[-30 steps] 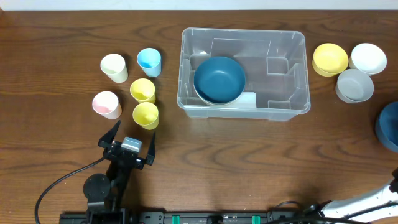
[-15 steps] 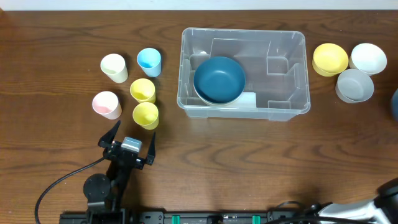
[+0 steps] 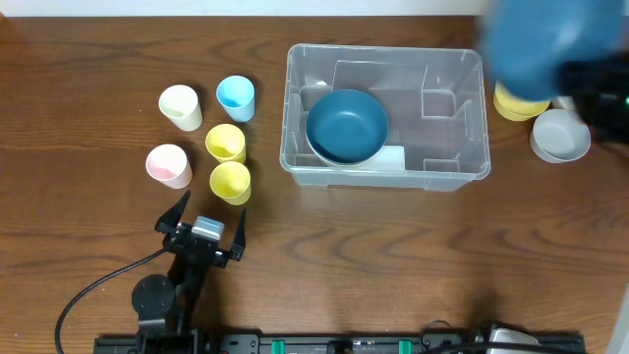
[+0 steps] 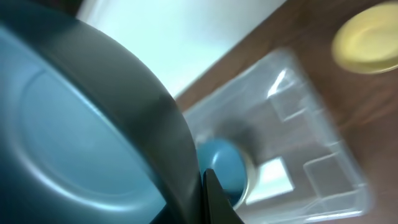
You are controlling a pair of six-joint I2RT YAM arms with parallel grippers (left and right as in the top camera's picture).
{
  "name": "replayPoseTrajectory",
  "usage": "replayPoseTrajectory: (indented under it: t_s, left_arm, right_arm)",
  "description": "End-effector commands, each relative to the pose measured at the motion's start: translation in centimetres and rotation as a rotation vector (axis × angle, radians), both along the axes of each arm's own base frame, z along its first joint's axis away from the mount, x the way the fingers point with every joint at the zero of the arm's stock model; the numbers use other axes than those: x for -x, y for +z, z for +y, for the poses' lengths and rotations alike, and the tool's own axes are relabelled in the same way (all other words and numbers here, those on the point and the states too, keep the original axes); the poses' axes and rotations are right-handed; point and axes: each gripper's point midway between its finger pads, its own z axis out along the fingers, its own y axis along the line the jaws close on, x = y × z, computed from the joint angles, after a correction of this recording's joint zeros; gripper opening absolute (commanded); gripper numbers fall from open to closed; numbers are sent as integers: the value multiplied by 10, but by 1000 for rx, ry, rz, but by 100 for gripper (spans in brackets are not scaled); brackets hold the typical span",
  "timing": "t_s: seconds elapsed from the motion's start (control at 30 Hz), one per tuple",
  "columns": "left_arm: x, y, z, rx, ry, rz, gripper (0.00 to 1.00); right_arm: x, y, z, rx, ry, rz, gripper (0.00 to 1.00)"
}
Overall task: Pack container
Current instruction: 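Lift the second teal bowl and stack it into the bin's bowls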
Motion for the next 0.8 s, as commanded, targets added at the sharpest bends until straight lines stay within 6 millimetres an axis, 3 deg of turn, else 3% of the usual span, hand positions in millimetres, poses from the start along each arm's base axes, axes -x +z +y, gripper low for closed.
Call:
replayPoseTrajectory:
  t_s: [0.0, 0.13, 0.27, 0.5, 0.77]
  left_arm:
    - [0, -16, 0, -13, -3, 42, 98]
    - [0, -16, 0, -13, -3, 42, 98]
    - [0, -16, 0, -13, -3, 42, 98]
    - [0, -16, 0, -13, -3, 42, 98]
    - [0, -16, 0, -13, -3, 42, 98]
  right_arm:
    - [-16, -27, 36, 101, 45, 70, 1]
    - [-32, -69, 85, 141, 148, 173, 1]
    - [-44, -111, 109, 142, 197, 292, 1]
    - [-47, -180, 133, 148, 297, 489, 1]
    - [-44, -224, 147, 173, 355, 605, 2]
